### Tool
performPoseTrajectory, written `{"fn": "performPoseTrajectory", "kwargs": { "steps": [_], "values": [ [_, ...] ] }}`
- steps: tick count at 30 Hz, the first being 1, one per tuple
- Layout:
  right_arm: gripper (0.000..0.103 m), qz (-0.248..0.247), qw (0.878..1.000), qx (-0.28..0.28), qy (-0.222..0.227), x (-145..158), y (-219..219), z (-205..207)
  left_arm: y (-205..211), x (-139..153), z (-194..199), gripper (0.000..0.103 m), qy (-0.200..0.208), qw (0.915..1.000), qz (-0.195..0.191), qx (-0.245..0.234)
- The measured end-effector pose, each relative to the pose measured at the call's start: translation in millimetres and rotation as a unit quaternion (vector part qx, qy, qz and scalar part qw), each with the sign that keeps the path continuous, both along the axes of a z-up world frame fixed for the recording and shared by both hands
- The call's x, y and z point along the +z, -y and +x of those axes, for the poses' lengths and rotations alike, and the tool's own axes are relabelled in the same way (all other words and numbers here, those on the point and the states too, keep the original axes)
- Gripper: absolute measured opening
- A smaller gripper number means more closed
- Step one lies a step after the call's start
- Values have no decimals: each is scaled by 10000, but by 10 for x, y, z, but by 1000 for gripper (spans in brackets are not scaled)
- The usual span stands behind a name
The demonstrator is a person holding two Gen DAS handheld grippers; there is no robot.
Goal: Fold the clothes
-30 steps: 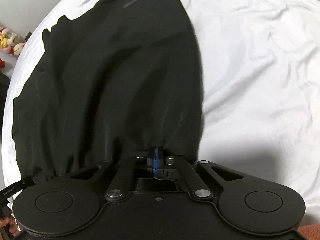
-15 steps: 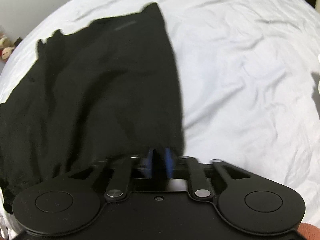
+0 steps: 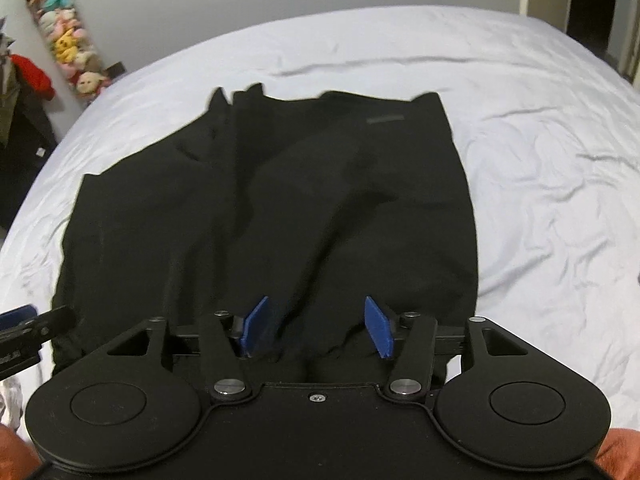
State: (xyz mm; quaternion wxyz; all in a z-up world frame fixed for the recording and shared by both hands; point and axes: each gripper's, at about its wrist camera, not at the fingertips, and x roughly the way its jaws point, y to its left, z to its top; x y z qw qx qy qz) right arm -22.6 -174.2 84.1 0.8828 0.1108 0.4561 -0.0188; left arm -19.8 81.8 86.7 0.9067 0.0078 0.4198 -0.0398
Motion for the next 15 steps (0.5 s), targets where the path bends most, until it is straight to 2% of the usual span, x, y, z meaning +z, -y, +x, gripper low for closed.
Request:
{"fn": "performPoseTrajectory", "kwargs": {
  "steps": [6, 11, 15],
  "values": [
    [53, -116, 9998, 160, 55, 29, -200, -62, 110, 25, -99, 73, 107, 9998, -150, 45],
    [55, -570, 9975, 279, 311, 83, -333, -294, 143, -29, -203, 73, 75, 9995, -301, 83],
    [55, -636, 9967, 340, 363, 45, -369, -384, 156, -81, -257, 73, -4, 9994, -344, 79]
  ]
}}
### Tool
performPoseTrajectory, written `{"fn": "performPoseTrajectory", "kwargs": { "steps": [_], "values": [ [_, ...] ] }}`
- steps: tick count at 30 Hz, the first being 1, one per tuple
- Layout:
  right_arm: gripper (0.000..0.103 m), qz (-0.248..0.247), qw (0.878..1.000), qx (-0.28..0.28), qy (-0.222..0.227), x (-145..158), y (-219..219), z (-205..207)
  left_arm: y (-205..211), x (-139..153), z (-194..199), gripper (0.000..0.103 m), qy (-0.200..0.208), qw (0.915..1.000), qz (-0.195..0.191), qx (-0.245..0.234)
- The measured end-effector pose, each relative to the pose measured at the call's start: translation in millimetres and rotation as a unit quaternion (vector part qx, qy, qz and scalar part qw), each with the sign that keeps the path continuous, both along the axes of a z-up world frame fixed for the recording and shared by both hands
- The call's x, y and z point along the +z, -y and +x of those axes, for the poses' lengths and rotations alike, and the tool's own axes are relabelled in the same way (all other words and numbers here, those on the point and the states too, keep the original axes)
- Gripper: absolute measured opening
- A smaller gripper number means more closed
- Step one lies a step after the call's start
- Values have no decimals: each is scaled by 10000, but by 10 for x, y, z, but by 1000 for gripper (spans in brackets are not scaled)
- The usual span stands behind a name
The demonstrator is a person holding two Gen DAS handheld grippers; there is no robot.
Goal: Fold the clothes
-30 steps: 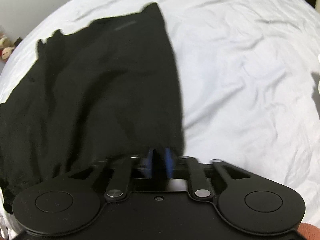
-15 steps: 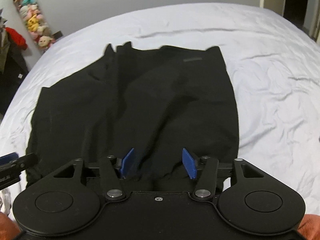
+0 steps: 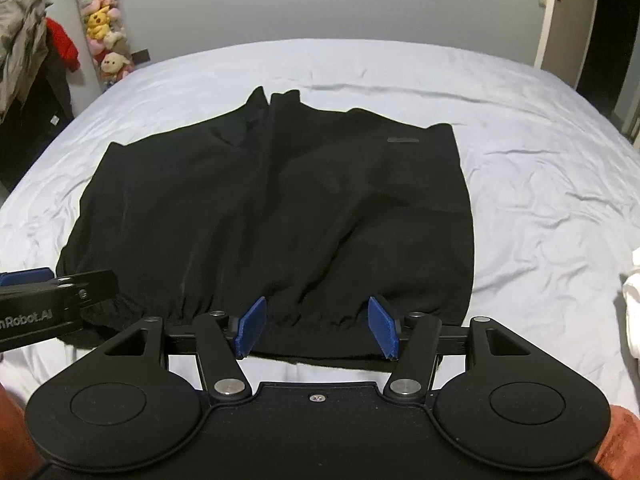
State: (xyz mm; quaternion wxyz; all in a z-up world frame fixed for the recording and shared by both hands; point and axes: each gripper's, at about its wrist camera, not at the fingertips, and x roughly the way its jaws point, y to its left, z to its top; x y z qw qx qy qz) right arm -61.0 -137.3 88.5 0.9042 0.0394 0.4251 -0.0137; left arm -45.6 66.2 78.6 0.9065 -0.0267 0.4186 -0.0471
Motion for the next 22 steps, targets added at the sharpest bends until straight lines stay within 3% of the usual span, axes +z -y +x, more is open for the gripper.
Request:
{"fn": "performPoseTrajectory", "kwargs": {
  "steps": [13, 22],
  "values": [
    [55, 66, 10000, 58, 28, -83, -51, -42, 14, -27, -77, 74, 76, 10000, 46, 9],
    [55, -93, 9998, 93, 119, -94, -104, -89, 110, -15, -139, 77, 358, 9986, 384, -63]
  ]
}}
